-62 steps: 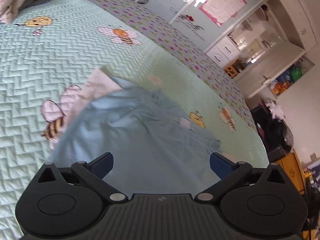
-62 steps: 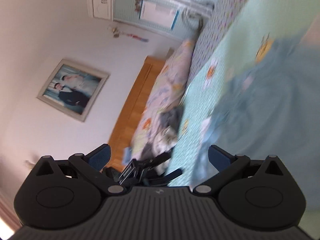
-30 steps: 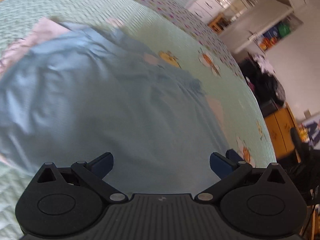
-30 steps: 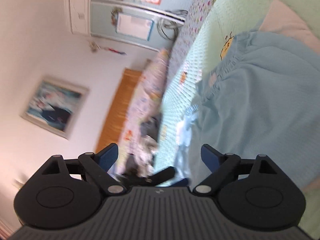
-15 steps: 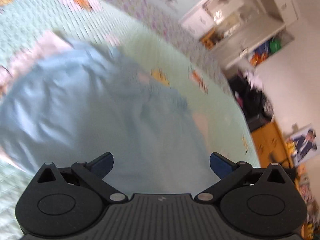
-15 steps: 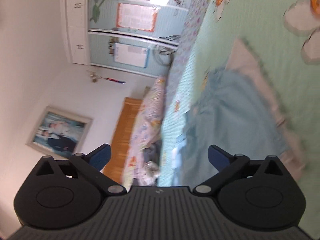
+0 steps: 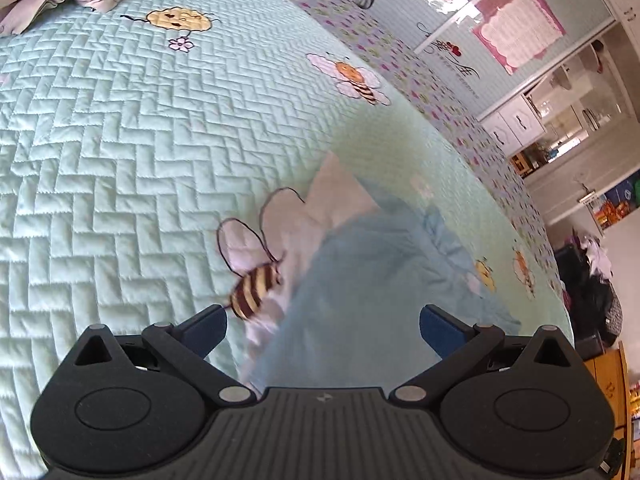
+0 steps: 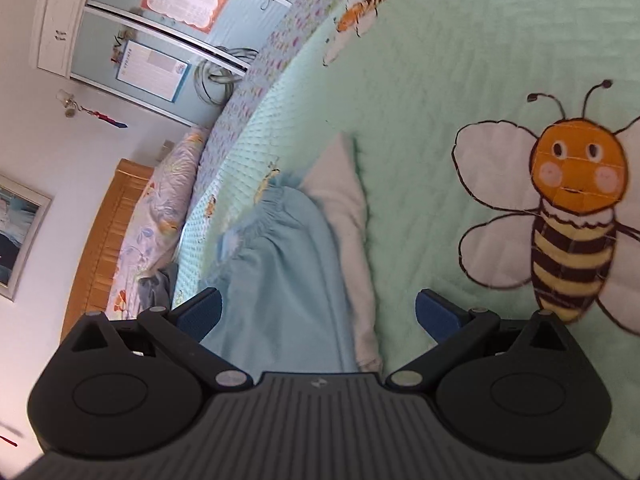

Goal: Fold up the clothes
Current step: 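Lower both open grippers to the waistband edge of the folded pants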

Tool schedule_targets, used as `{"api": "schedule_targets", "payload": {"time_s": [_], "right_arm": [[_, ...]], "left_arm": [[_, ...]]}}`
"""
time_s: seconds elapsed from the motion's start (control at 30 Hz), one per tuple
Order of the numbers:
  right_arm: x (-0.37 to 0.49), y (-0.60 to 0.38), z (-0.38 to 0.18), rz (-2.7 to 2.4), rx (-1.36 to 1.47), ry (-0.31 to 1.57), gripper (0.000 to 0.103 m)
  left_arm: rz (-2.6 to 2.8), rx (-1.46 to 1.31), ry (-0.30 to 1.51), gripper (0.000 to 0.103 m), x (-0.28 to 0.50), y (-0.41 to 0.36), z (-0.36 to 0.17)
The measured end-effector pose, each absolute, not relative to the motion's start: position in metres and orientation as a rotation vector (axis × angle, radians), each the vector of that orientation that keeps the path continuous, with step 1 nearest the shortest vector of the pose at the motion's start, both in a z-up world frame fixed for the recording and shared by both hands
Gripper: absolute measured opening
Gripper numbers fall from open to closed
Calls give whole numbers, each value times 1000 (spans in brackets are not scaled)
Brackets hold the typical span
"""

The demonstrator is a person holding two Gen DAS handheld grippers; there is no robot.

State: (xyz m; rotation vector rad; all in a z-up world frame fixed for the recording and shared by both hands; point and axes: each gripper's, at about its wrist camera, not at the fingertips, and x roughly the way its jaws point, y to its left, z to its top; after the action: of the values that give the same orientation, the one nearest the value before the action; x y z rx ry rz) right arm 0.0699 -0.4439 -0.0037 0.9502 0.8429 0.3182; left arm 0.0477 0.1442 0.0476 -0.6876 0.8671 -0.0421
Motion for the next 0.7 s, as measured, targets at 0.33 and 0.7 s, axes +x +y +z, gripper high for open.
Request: {"api": "schedule_targets", "payload": {"time_s": [0.33, 0.7], "right_arm": [[99, -445, -16, 442, 937, 905, 103], [125, -419, -15, 608, 878, 950, 103]], "left_arm": [[-142, -674, 905, 102, 87, 144, 19], [-366, -700, 922, 102, 130, 115, 3]]}}
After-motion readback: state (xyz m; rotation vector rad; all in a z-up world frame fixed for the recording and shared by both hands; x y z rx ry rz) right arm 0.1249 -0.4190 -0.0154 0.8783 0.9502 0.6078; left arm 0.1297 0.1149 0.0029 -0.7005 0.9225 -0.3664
